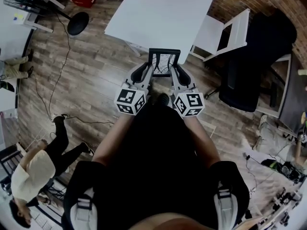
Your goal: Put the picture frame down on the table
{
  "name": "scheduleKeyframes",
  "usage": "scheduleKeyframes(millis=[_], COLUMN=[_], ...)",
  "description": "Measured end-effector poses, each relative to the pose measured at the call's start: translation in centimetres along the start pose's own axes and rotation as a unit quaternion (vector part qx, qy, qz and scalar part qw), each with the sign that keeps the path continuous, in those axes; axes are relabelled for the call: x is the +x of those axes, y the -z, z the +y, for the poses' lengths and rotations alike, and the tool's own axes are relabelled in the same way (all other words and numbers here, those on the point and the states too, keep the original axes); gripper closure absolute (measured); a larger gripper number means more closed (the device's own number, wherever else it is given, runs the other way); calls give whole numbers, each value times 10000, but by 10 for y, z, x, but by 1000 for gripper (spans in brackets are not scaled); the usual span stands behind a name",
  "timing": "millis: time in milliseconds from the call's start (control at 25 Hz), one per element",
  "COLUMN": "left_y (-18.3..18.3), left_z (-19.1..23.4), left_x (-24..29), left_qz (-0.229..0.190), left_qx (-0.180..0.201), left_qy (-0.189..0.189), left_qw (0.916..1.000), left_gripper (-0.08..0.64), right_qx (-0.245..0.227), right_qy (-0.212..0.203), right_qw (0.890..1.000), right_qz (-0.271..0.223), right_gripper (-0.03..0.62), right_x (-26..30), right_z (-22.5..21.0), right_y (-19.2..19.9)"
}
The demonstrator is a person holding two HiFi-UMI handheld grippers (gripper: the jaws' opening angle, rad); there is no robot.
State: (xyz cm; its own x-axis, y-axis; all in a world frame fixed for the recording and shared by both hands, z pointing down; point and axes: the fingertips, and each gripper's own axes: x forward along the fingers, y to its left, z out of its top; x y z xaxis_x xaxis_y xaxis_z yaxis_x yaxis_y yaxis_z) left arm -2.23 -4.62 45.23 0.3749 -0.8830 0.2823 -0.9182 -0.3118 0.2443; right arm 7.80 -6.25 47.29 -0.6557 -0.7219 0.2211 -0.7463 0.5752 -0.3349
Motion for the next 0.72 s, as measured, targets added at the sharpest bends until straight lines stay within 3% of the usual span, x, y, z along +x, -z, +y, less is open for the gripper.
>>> scheduleKeyframes(millis=[720], left_y=[-17], left_z=[56], left_x=[64], left_qz=[36], left_qx=[-212], left_qy=[162], left_qw=[9996], left_gripper=[480], right_qx=[28], right_qy=[254], right_qw=[9995], right_qz=[169], right_gripper=[523], right_x=[74], right_z=[-26], right_y=[-10])
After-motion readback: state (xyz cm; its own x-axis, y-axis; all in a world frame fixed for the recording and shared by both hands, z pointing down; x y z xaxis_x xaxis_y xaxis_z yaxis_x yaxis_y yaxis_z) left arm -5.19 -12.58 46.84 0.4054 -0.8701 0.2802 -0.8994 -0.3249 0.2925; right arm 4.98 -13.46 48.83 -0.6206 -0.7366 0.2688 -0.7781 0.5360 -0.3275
